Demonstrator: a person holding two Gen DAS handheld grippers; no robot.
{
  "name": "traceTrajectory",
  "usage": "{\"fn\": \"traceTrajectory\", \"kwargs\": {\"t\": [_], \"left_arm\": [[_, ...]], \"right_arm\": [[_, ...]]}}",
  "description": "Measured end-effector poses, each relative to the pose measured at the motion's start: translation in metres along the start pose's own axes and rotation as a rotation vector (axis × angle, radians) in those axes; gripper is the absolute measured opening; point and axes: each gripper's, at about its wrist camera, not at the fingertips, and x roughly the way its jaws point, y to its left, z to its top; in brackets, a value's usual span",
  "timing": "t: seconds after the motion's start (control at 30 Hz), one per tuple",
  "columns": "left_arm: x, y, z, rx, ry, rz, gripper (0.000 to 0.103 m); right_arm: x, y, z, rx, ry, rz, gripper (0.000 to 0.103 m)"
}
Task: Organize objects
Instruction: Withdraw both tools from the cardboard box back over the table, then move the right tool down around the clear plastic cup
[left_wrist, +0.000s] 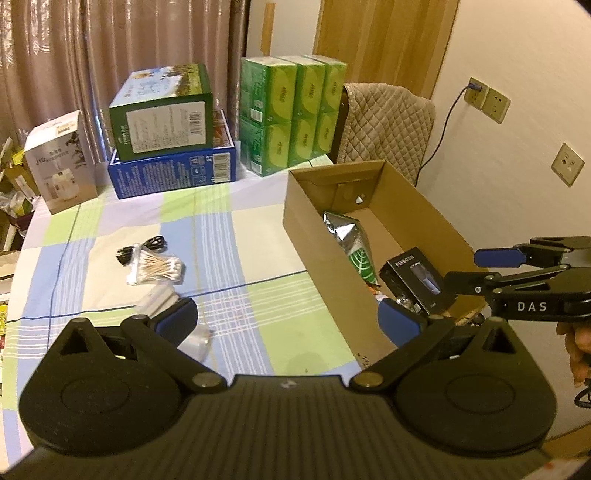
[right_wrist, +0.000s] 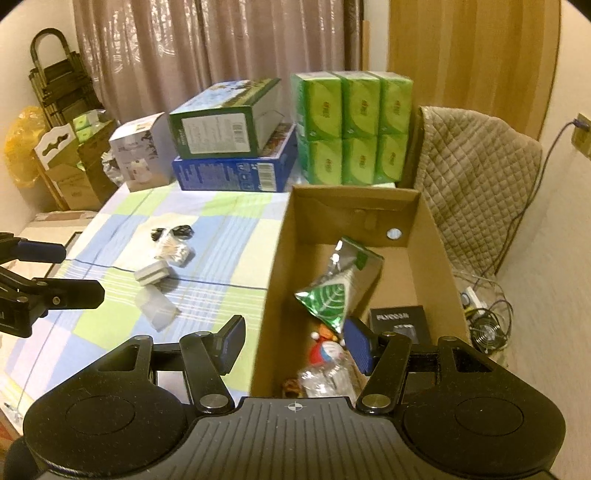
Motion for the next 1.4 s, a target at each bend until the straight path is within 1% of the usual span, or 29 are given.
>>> {"fn": "traceTrajectory", "kwargs": {"t": [0.13,0.3,0.53,0.7,0.8,0.93,1.07,1.17,1.33,1.4], "left_arm": [[-0.006,0.013,-0.001,-0.009,-0.016,0.009,0.102],[-0.016,0.037,-0.001,-0.009,-0.032,0.056,0.102],[-0.031,0.089,0.001,-0.068,-0.059,0.132,0.102],[-0.037,0.125,-0.005,-0.109,-0.065,0.177,0.102],[-0.035,0.143,-0.011,-0.146,-0.057,0.182,0.102],[-0.025,0.16,-0.026,-0.169,-0.059,0.22,0.102],[-0.009,0.18,-0.042,-0.213,-0.059,0.226,0.102],[0.007,0.189,-0.052,-0.197,-0.037,0.244,0.102],[0.035,0.197,-0.067,-0.181,0.025,0.239,0.102],[0.046,0.198,-0.074,-0.17,0.029,0.252,0.102]], "right_arm": [[0.004,0.015,0.006,-0.017,-0.006,0.022,0.056],[0.01,0.035,0.012,-0.029,-0.017,0.051,0.056],[0.019,0.063,0.02,-0.035,-0.045,0.1,0.056],[0.034,0.084,0.022,-0.034,-0.051,0.139,0.056],[0.046,0.096,0.019,-0.045,-0.04,0.161,0.056],[0.069,0.115,0.011,-0.068,-0.02,0.187,0.056],[0.096,0.134,0.0,-0.111,0.001,0.213,0.056],[0.121,0.144,-0.007,-0.152,0.032,0.227,0.056],[0.167,0.158,-0.021,-0.21,0.073,0.252,0.056],[0.185,0.159,-0.025,-0.221,0.089,0.253,0.056]]}}
